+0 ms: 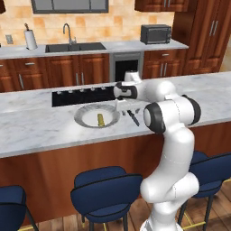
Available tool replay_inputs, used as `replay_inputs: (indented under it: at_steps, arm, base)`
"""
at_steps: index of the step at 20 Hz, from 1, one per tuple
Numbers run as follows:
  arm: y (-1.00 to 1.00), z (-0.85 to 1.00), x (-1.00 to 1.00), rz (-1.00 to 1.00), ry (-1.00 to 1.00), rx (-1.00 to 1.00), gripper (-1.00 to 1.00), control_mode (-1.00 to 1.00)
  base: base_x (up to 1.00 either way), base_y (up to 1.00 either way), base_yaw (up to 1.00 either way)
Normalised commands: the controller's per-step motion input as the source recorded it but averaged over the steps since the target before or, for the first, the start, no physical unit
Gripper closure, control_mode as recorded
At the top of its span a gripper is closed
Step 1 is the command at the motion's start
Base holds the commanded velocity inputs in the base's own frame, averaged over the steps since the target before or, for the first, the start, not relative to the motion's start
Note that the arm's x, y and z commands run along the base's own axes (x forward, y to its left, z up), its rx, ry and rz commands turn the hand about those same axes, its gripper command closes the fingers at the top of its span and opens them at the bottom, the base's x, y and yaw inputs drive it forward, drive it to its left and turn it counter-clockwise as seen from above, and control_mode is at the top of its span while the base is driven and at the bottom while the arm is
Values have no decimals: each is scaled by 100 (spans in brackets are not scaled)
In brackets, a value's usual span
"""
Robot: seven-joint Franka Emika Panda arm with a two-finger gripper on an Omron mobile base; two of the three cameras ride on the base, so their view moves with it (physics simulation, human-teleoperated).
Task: Retrieve the butter from the fridge and place it on a plate on the dining table. Then retrieve the butter knife by the fridge and place it near the plate.
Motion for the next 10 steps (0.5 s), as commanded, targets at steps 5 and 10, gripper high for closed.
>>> replay_inputs:
  at_steps: [5, 10]
  arm:
    - [-13, 68, -37, 0, -8, 0, -100, -100]
    - [-3, 90, -86, 0, -18, 0, -100, -100]
  base:
    - [0, 0, 0]
    - [0, 0, 0]
